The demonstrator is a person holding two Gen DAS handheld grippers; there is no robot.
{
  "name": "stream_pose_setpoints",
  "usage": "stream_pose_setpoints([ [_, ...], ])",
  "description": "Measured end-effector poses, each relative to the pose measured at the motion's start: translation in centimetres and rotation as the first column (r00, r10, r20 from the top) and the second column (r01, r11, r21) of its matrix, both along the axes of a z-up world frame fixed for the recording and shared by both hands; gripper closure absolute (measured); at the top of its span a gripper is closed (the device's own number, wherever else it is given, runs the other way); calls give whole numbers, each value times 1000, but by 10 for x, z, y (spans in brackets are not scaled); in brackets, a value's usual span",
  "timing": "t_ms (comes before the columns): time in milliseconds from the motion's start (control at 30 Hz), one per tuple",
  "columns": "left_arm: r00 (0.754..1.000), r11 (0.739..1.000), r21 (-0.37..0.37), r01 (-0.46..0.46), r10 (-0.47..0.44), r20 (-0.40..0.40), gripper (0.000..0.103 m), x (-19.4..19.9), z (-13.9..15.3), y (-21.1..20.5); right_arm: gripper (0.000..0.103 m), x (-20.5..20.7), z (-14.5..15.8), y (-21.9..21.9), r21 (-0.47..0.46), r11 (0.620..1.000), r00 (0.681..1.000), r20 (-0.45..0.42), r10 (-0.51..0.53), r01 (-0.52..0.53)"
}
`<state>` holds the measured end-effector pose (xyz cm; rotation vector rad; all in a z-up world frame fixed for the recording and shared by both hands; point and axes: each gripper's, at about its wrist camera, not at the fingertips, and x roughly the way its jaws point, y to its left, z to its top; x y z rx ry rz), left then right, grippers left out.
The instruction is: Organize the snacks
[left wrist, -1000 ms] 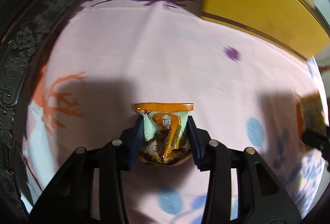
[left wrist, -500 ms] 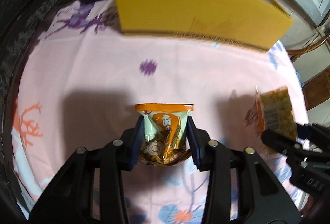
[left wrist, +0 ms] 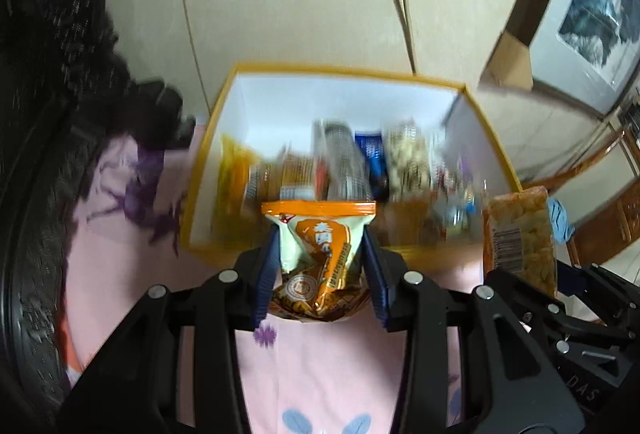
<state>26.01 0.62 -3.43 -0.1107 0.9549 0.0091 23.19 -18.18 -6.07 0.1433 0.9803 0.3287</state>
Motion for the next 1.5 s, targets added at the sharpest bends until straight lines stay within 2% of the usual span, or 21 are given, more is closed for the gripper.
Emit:
stream_pose_setpoints([
  [333,1000,1000,7,-10,10,12,62,44,11,6,54,43,20,11,-4,1000,999,43,-1,1],
  [433,1000,1000,-1,-13,13,-20,59,55,12,9,53,52,23,12,-3,1000,999,50,-14,14],
  [467,999,1000,-4,-17,16,-30,42,58,12,11,52,56,24,12,-6,1000,998,56,-25,25],
  [500,999,1000,-1,-25,25,-33,22,59,13,12,42,58,25,12,-15,999,998,59,-33,34],
  [533,998,998,25,-60,60,-16,16,59,16,15,37,60,25,11,-24,998,997,65,-52,54],
  [567,997,997,25,-72,72,2,9,58,17,18,37,61,27,9,-21,998,995,73,-65,66],
  [600,997,997,19,-80,79,16,7,57,20,20,37,61,28,8,-13,998,995,78,-64,65],
  [1000,995,995,-9,-97,97,-18,2,56,20,22,36,54,32,10,-13,999,995,83,-46,48],
  [1100,995,995,-6,-101,101,-11,2,53,22,23,29,52,34,9,-17,998,994,94,-58,60],
  [1200,994,994,-9,-111,111,3,2,51,25,26,4,51,35,6,-26,996,992,94,-81,84],
  [1300,994,994,-12,-110,110,3,2,49,26,27,1,48,35,5,-33,995,990,108,-94,98],
  [1500,993,988,101,-113,110,38,2,45,32,20,1,46,34,7,-65,993,988,128,-86,95],
])
